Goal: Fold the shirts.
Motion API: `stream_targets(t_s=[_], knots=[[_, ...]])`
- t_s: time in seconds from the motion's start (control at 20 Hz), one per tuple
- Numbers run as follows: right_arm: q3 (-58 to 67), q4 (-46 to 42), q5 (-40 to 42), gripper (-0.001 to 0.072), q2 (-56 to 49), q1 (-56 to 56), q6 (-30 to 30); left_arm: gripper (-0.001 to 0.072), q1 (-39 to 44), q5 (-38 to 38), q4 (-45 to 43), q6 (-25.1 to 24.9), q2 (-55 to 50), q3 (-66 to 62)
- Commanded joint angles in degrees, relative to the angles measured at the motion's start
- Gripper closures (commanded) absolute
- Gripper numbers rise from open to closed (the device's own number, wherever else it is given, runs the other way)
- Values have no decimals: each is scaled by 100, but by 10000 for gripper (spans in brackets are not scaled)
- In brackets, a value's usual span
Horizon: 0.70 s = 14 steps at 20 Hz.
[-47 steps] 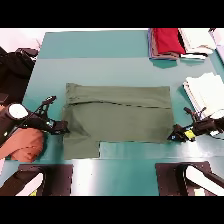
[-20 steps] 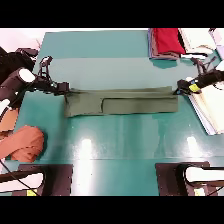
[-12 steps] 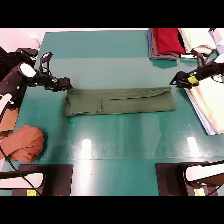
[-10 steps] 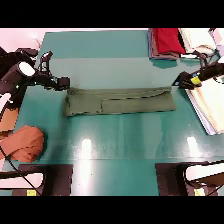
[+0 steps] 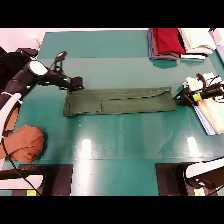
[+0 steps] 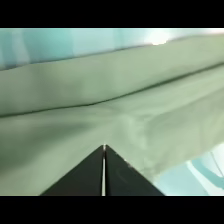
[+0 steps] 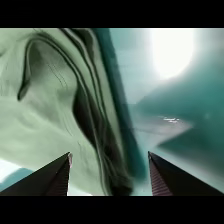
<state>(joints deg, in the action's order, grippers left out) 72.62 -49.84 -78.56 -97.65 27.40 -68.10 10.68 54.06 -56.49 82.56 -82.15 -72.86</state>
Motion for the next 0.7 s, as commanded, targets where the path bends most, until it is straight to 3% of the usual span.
stream_targets(t_s=[0.0, 0.05, 0.2, 0.25, 0.65], knots=[[-133, 378, 376, 160, -313, -297, 245, 683, 662, -376, 55, 177, -166, -7], [-26, 376, 470, 230, -374, -461, 284, 684, 824, -490, 52, 269, -256, -7], [466, 376, 354, 624, -339, -745, 446, 684, 1272, -872, 63, 315, -612, -142], [656, 378, 245, 686, -247, -817, 490, 684, 1384, -866, 57, 315, -778, -299], [1963, 387, -389, 697, 1187, -1707, -50, 684, 1954, -743, 61, 446, -2382, -1825]])
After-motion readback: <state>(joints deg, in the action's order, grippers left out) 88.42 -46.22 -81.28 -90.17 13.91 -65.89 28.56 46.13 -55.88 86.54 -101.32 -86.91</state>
